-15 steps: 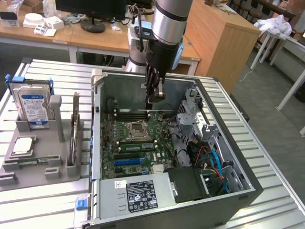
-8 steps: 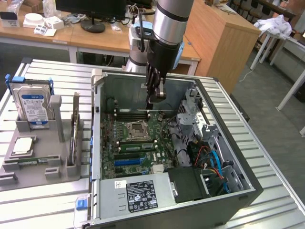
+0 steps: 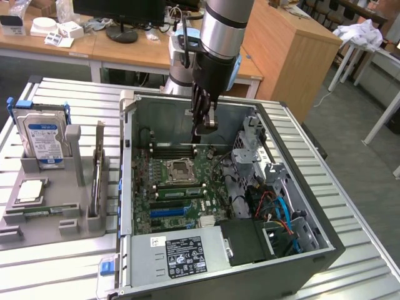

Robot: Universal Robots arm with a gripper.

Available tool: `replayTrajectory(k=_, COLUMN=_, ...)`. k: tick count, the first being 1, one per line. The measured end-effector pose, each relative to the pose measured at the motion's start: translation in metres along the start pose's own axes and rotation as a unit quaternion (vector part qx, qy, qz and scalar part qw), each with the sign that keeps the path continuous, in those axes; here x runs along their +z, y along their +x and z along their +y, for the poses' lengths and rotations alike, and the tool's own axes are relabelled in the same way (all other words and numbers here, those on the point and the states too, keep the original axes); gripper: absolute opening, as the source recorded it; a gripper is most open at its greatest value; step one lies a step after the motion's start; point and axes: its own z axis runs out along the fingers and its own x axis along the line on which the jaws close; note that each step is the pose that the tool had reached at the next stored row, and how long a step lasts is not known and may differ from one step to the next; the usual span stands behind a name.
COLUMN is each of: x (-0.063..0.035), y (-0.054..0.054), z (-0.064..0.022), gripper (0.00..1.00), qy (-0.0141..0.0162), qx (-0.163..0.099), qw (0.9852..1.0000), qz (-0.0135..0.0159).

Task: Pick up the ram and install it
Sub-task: 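Press down the ram until it locks into place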

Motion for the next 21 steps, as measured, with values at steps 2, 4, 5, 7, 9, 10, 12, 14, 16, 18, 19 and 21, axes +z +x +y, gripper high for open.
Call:
replayTrajectory(k=2, x=0.0, y=0.0, z=0.0, gripper=0.11, qy=0.0, qx=0.0, qw=1.0, qz=0.0)
replayTrajectory(k=4, x=0.0, y=0.0, z=0.0, gripper=0.11, qy=0.0, qx=0.0, qw=1.0, qz=0.0)
replayTrajectory(k=5, x=0.0, y=0.0, z=0.0, gripper=0.11, qy=0.0, qx=0.0, qw=1.0, qz=0.0)
replayTrajectory(k=7, x=0.0, y=0.0, z=0.0, gripper=0.11, qy=0.0, qx=0.001, qw=1.0, qz=0.0)
replayTrajectory(k=9, x=0.0, y=0.0, z=0.0, gripper=0.11, qy=0.0002, qx=0.003, qw=1.0, qz=-0.0001)
replayTrajectory(k=10, x=0.0001, y=0.0, z=-0.0001, gripper=0.11, qy=0.0003, qx=0.005, qw=1.0, qz=-0.0001)
replayTrajectory(k=12, x=0.0002, y=0.0, z=-0.0001, gripper=0.11, qy=0.0006, qx=0.01, qw=0.9999, qz=-0.0003)
replayTrajectory(k=14, x=0.0003, y=0.0, z=0.0, gripper=0.11, qy=0.001, qx=0.018, qw=0.9998, qz=-0.0005)
replayTrajectory(k=16, x=0.0006, y=0.0, z=0.0, gripper=0.11, qy=0.0015, qx=0.027, qw=0.9996, qz=-0.0007)
replayTrajectory(k=18, x=0.0008, y=0.0, z=0.0, gripper=0.11, qy=0.002, qx=0.035, qw=0.9994, qz=-0.001)
replayTrajectory(k=19, x=0.0009, y=0.0, z=0.0, gripper=0.11, qy=0.0022, qx=0.04, qw=0.9992, qz=-0.0011)
replayTrajectory(k=21, x=0.0011, y=0.0001, z=0.0, gripper=0.11, qy=0.0029, qx=0.052, qw=0.9987, qz=-0.0015)
